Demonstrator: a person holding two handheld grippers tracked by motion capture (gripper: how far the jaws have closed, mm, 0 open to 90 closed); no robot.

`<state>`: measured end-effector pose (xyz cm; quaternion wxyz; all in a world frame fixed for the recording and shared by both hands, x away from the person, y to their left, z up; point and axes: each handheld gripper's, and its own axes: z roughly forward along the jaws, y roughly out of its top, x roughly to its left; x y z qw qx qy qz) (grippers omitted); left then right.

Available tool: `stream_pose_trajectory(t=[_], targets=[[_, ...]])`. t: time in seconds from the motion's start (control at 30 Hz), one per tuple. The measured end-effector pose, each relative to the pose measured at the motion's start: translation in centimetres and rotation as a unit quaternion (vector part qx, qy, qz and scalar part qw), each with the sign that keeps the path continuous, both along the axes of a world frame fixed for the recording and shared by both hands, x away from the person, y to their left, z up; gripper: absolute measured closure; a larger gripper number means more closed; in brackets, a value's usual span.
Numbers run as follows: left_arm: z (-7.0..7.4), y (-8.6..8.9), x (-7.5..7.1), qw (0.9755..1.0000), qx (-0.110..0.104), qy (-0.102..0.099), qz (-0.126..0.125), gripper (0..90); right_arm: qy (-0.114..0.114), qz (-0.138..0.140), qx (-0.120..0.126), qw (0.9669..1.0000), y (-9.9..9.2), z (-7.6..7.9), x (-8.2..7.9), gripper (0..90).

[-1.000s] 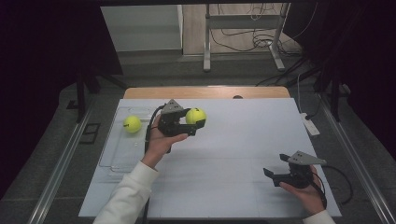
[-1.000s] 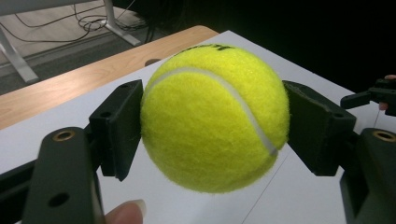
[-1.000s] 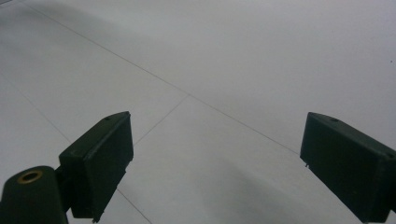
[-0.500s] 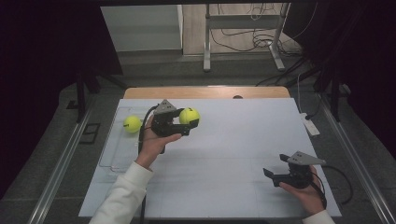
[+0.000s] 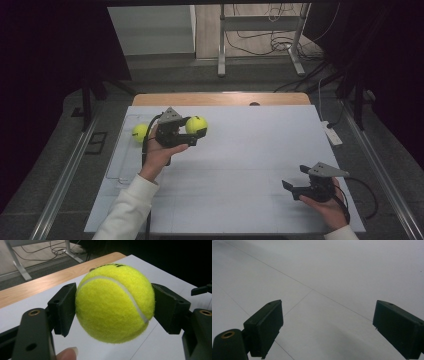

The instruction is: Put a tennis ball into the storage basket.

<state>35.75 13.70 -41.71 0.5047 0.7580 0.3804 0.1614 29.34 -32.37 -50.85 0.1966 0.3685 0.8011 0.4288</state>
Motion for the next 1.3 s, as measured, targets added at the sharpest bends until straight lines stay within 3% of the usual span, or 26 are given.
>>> stream_pose_trajectory(t=[0.77,1.3], targets=[[-0.7,3.7,-0.5,0.9988,0.006,0.007,0.048,26.6,-0.001,0.0,-0.001,1.0,0.0,0.0,0.0,9.6],[-1.3,7.2,-1.3,0.9958,0.007,0.015,0.09,26.5,-0.001,0.003,-0.002,1.0,0.2,0.0,0.0,9.6]])
